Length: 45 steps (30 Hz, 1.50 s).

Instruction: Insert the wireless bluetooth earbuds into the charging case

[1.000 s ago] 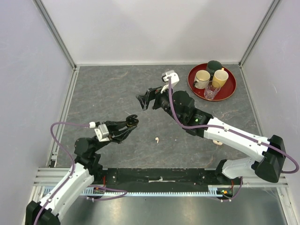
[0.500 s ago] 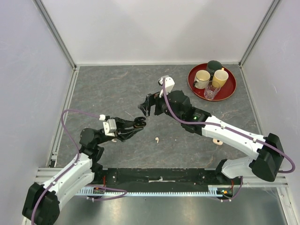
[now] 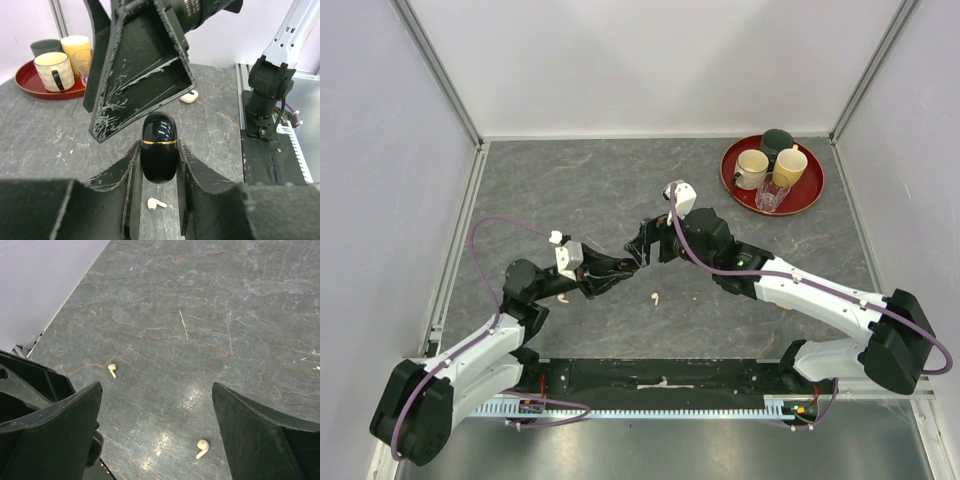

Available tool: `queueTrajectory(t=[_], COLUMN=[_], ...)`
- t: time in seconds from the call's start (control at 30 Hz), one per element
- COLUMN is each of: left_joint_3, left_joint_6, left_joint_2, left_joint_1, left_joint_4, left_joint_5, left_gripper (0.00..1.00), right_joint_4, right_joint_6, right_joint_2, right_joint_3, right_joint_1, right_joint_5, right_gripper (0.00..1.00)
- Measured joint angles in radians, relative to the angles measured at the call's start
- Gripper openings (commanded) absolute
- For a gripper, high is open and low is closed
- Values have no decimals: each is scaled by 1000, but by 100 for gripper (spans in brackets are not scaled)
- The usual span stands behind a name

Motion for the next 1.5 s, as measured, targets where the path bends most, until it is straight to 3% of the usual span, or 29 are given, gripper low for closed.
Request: queueTrajectory(t=[0.2,0.47,0.63,0.8,1.1,1.5], left_joint_3=[8,153,298,405,422,439], left_joint_6=[-34,-134,-255,-399,-674,-882], left_joint_2=[58,143,301,569,892,1064], left_joint_1=[0,1,1,2,2,3], left_joint_4=[10,-122,-248,-306,-188,-66], left_joint_5=[-17,-177,-270,-294,-346,-456], left_gripper=[2,2,2,2,5,22], right_joint_4=[2,-93,-143,-175,-205,-232], right_joint_6=[8,102,167,219,227,210], right_joint_2=[-29,-45,-87,-179,-223,-238], right_joint_3=[-35,-46,-82,-134,-145,-152], right_joint_1=[-2,-14,-75,-130,-177,-195], right_joint_5=[30,317,413,474,476,463], right_gripper=[98,98,98,98,98,98])
